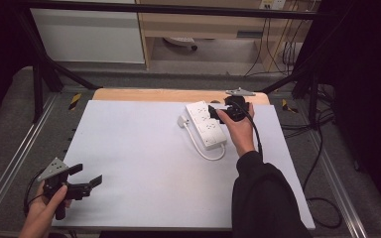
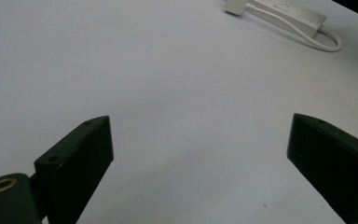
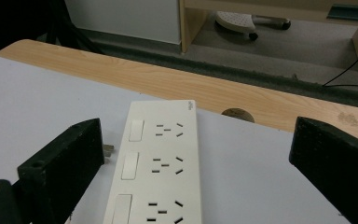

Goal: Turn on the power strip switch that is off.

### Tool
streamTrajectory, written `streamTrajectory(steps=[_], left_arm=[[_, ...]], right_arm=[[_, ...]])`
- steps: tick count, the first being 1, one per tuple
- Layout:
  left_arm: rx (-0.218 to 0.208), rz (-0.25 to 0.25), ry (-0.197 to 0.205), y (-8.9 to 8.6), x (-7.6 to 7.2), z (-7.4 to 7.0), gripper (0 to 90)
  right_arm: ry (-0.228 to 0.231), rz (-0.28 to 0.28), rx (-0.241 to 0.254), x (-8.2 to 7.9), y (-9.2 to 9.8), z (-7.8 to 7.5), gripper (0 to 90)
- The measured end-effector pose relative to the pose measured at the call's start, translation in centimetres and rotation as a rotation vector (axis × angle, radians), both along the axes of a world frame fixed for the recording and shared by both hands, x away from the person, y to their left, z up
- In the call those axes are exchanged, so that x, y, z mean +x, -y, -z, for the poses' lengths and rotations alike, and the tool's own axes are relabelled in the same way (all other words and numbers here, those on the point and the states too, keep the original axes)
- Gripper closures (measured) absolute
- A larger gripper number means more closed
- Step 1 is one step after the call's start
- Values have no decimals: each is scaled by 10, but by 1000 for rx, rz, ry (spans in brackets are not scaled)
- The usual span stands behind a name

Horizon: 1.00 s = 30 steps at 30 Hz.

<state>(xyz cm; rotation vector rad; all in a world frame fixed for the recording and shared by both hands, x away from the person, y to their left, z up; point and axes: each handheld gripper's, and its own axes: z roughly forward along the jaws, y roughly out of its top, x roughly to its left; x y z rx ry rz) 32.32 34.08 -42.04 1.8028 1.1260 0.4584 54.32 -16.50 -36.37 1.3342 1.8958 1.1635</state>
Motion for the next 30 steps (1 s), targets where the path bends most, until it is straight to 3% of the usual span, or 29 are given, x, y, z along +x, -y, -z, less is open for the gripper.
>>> streamTrajectory(steps=[14, 21, 25, 30], left_arm=[[-1, 4, 1, 0, 0, 0, 71], [-2, 9, 0, 0, 0, 0, 71], [-2, 7, -2, 0, 0, 0, 71], [-1, 10, -1, 0, 0, 0, 71]], right_arm=[[-18, 27, 31, 17, -4, 19, 54], [-4, 22, 44, 18, -8, 20, 81], [-7, 27, 90, 20, -10, 22, 94], [-8, 36, 93, 22, -14, 25, 99]])
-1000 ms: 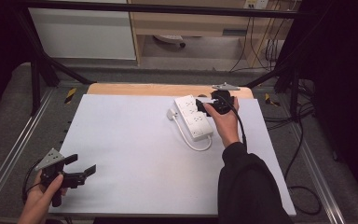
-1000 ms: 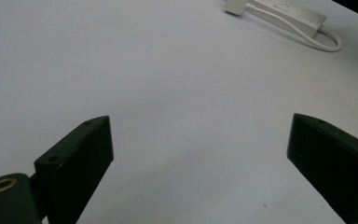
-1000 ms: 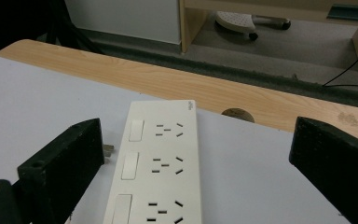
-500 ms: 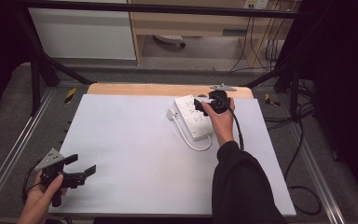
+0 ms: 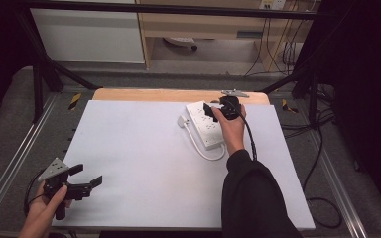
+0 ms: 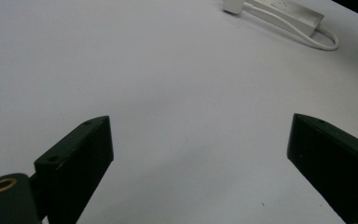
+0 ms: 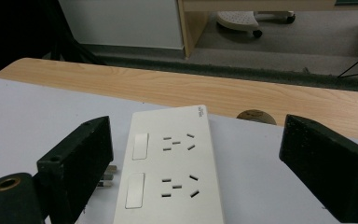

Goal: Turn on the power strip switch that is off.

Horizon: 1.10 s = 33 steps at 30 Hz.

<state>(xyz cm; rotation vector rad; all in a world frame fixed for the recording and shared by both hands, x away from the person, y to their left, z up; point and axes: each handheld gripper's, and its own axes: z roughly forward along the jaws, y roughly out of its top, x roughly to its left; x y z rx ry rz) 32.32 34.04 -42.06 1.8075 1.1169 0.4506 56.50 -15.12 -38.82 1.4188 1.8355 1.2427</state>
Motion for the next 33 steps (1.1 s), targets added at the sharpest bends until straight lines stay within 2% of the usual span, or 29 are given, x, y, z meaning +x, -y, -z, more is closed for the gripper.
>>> streamTrajectory(steps=[19, 33], left_arm=[[3, 3, -2, 0, 0, 0, 71], [7, 7, -3, 0, 0, 0, 73]], right_arm=[[-28, -36, -24, 2, -17, 6, 97], [-42, -46, -37, 3, -22, 11, 100]])
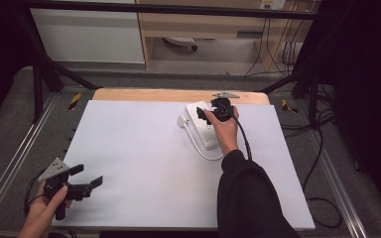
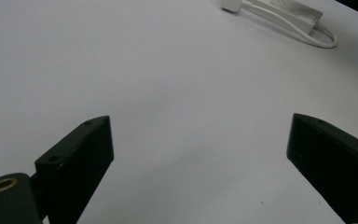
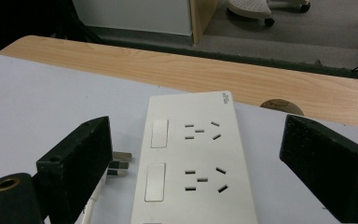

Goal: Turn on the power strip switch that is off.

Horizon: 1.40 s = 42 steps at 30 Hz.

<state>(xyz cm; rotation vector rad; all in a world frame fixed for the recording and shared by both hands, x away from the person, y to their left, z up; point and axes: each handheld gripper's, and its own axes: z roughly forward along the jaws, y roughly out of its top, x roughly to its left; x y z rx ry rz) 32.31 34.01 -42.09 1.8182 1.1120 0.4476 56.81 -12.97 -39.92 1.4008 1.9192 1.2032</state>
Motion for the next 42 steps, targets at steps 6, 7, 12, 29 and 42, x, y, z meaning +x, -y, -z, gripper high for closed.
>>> streamTrajectory(steps=[6, 7, 12, 29, 42], left_arm=[[-1, 0, 0, 0, 0, 0, 73], [-1, 0, -1, 0, 0, 0, 73], [0, 1, 0, 0, 0, 0, 73], [-2, 5, -1, 1, 0, 0, 75], [-1, 9, 0, 1, 0, 0, 76]], right_arm=[[-6, -11, -23, 0, -4, 3, 123], [-9, -12, -26, 0, -5, 3, 130], [-18, -24, -31, 0, -8, 6, 209], [-37, -76, -51, -1, -19, 14, 486], [-40, -116, -66, -2, -24, 19, 680]])
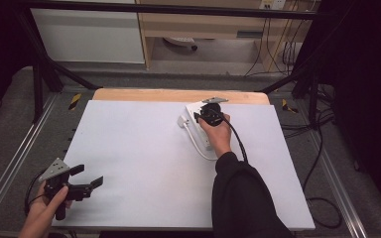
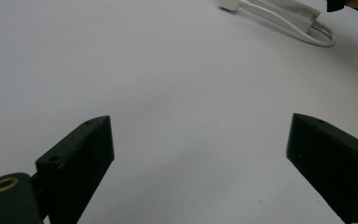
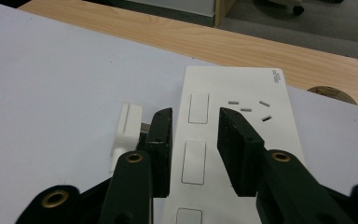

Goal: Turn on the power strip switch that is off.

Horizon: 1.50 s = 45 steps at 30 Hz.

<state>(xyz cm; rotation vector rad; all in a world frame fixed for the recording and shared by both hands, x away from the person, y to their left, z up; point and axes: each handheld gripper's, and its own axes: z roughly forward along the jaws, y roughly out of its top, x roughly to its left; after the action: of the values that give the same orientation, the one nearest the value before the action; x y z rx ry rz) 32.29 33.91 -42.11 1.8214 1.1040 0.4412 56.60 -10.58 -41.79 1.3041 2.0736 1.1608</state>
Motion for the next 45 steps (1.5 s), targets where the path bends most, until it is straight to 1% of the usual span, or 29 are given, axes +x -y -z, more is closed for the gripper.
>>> streamTrajectory(steps=[10, 18, 33, 38, 41, 45], left_arm=[[2, 3, 0, 0, 0, 0, 76], [2, 4, 0, 0, 0, 0, 75], [5, 7, 1, 1, 0, 0, 76], [4, 8, 0, 1, 0, 0, 76], [5, 8, 1, 1, 0, 1, 76], [7, 11, -1, 1, 1, 1, 76]], right_arm=[[9, -26, -1, -1, -4, 3, 794], [1, -37, 0, -1, -5, 6, 870], [-4, -34, -28, 2, -5, 13, 885], [-6, -15, -25, 5, -3, 15, 886], [0, -7, -27, 6, -2, 16, 889], [1, -5, -25, 8, -3, 17, 890]])
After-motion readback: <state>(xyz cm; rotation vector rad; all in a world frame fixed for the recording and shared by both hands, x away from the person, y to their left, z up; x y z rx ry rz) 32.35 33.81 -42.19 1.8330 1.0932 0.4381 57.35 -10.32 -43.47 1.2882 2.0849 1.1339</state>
